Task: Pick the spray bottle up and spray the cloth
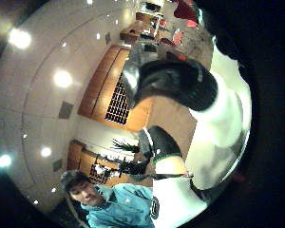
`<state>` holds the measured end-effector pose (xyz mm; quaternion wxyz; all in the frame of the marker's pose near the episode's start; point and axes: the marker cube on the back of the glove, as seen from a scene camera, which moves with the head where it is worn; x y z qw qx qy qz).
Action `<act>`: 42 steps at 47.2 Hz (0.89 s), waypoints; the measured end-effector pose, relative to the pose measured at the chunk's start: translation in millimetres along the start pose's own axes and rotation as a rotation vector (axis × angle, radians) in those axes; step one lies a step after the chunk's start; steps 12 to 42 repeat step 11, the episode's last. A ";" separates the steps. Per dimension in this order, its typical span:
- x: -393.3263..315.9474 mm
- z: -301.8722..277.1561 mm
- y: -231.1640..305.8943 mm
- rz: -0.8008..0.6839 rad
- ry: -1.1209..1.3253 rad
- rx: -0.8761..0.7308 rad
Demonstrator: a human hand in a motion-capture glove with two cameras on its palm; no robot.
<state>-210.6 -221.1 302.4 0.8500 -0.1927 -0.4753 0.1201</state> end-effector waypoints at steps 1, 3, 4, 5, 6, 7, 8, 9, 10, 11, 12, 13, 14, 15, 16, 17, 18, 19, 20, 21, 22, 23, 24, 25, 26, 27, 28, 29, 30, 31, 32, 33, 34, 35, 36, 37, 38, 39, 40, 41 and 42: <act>1.3 -6.6 3.4 -0.003 0.008 0.006; 0.6 -17.8 9.6 -0.005 0.008 0.034; -1.2 -22.8 12.7 -0.005 -0.001 0.052; -3.2 -28.5 16.6 -0.007 -0.014 0.067; -5.0 -34.8 21.8 -0.012 -0.028 0.076; -7.1 -41.1 28.3 -0.019 -0.043 0.079; -9.6 -46.7 35.2 -0.026 -0.059 0.077; -12.4 -51.0 41.5 -0.031 -0.075 0.074; -14.7 -53.9 46.1 -0.035 -0.087 0.073; -16.1 -55.4 48.4 -0.037 -0.094 0.072; -16.1 -55.4 48.4 -0.037 -0.094 0.072; -16.1 -55.4 48.4 -0.037 -0.094 0.072; -16.1 -55.4 48.4 -0.037 -0.094 0.072; -16.1 -55.4 48.4 -0.037 -0.094 0.072; -16.1 -55.4 48.4 -0.037 -0.094 0.072; -16.1 -55.4 48.4 -0.037 -0.094 0.072; -16.1 -55.4 48.4 -0.037 -0.094 0.072; -16.1 -55.4 48.4 -0.037 -0.094 0.072; -16.1 -55.4 48.4 -0.037 -0.094 0.072; -16.1 -55.4 48.4 -0.037 -0.094 0.072; -16.1 -55.4 48.4 -0.037 -0.094 0.072; -16.1 -55.4 48.4 -0.037 -0.094 0.072; -16.1 -55.4 48.4 -0.037 -0.094 0.072; -16.1 -55.4 48.4 -0.037 -0.094 0.072; -16.1 -55.4 48.4 -0.037 -0.094 0.072; -16.1 -55.4 48.4 -0.037 -0.094 0.072; -16.1 -55.4 48.4 -0.037 -0.094 0.072; -16.1 -55.4 48.4 -0.037 -0.094 0.072; -16.1 -55.4 48.4 -0.037 -0.094 0.072; -16.1 -55.4 48.4 -0.037 -0.094 0.072; -16.1 -55.4 48.4 -0.037 -0.094 0.072; -16.1 -55.4 48.4 -0.037 -0.094 0.072; -16.1 -55.4 48.4 -0.037 -0.094 0.072; -16.1 -55.4 48.4 -0.037 -0.094 0.072; -16.1 -55.4 48.4 -0.037 -0.094 0.072; -16.1 -55.4 48.4 -0.037 -0.094 0.072; -16.1 -55.4 48.4 -0.037 -0.094 0.072; -16.1 -55.4 48.4 -0.037 -0.094 0.072; -16.1 -55.4 48.4 -0.037 -0.094 0.072; -16.1 -55.4 48.4 -0.037 -0.094 0.072; -16.1 -55.4 48.4 -0.037 -0.094 0.072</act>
